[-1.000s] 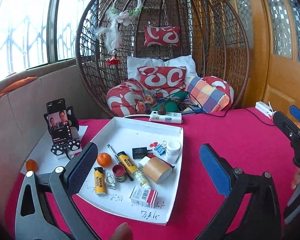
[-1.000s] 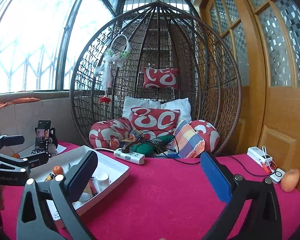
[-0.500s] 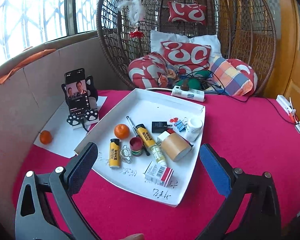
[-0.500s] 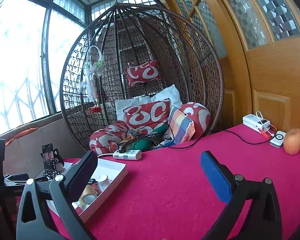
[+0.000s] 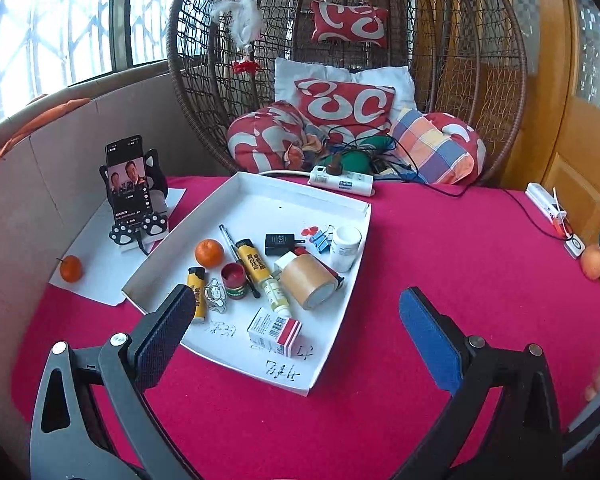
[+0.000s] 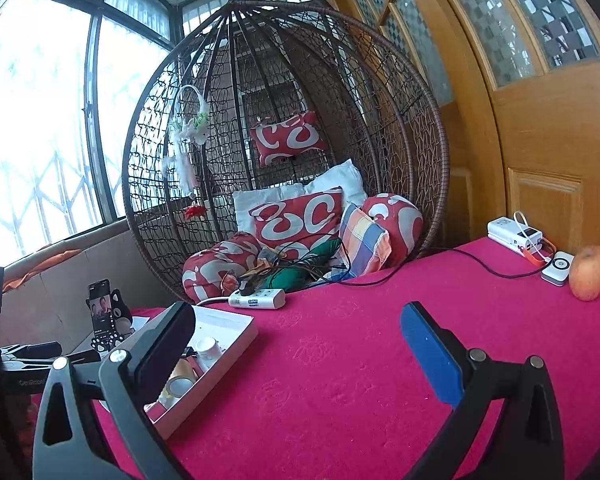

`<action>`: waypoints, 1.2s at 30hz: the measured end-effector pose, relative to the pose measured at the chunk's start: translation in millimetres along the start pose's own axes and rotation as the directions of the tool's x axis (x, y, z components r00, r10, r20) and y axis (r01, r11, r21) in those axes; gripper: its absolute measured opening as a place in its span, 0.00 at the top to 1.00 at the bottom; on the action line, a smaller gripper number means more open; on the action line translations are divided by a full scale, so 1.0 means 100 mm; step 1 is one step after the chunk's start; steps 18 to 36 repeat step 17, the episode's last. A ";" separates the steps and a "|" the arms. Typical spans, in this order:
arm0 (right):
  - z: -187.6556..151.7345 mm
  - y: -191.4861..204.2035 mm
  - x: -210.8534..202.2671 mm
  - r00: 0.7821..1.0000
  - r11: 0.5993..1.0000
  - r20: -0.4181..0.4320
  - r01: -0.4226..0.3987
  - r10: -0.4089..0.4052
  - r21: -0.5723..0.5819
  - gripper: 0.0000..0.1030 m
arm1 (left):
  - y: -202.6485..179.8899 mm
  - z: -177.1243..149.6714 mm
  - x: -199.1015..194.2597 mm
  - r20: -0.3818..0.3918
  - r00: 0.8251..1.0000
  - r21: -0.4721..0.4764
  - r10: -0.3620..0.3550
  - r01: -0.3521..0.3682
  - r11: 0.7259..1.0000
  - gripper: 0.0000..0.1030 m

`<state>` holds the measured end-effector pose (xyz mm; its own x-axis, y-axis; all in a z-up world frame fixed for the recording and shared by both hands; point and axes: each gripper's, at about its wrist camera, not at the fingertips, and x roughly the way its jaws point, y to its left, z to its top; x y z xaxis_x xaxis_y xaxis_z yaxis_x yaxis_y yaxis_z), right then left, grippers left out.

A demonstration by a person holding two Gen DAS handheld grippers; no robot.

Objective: Organize rigid objects

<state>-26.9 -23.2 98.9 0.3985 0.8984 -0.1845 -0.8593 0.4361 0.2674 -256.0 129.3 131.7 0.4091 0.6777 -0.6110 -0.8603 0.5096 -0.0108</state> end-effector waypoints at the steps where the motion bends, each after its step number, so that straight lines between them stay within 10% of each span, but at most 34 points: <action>1: 0.00 -0.01 0.00 1.000 1.000 -0.001 0.000 0.000 0.003 0.00 | 0.00 0.00 0.00 -0.002 1.000 0.001 0.002 -0.002 1.000 0.00; 36: -0.05 -0.07 -0.01 1.000 1.000 -0.016 -0.003 0.003 0.018 0.00 | -0.05 -0.03 -0.04 0.006 1.000 0.009 -0.007 0.007 1.000 0.00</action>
